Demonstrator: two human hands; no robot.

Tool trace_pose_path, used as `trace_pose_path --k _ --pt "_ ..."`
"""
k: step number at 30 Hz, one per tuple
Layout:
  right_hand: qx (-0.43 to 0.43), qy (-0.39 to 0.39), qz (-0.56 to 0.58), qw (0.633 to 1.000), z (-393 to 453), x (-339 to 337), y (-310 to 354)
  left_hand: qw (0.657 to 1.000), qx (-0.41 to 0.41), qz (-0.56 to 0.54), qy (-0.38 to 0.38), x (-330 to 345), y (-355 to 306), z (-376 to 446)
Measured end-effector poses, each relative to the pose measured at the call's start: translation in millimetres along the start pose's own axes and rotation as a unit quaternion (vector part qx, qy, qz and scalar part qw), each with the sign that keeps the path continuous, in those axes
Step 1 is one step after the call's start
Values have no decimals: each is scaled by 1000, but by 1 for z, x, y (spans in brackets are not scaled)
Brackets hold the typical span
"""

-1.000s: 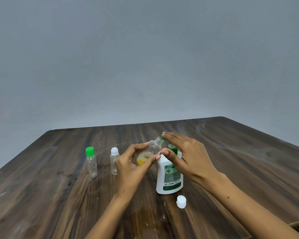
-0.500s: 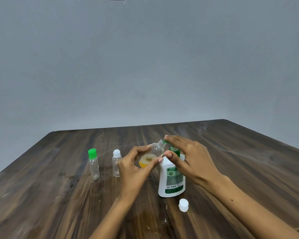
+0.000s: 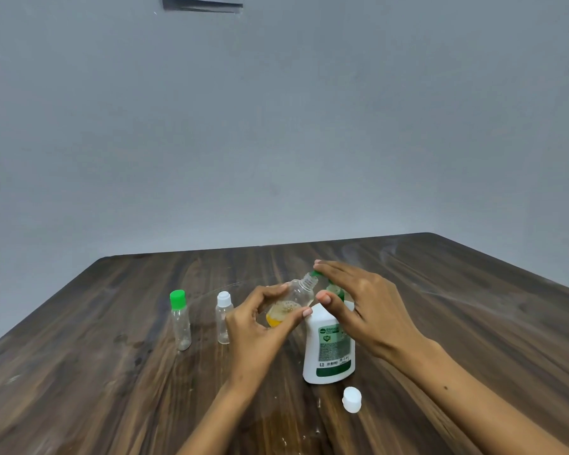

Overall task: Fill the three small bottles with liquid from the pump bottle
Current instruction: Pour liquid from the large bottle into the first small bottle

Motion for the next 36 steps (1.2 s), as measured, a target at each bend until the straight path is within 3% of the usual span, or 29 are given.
trace_pose_path --k 36 --pt "13 9 0 1000 0 1 1 1000 -3 17 0 -1 0 -1"
Point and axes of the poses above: each hand's wrist, its own z-axis towards the middle knuckle, its own x-axis out of the palm, y = z × x, the point moved 4 cm from there along z, towards the middle knuckle, and after that the axes turned 12 degrees about z, right-handed, at the moved point
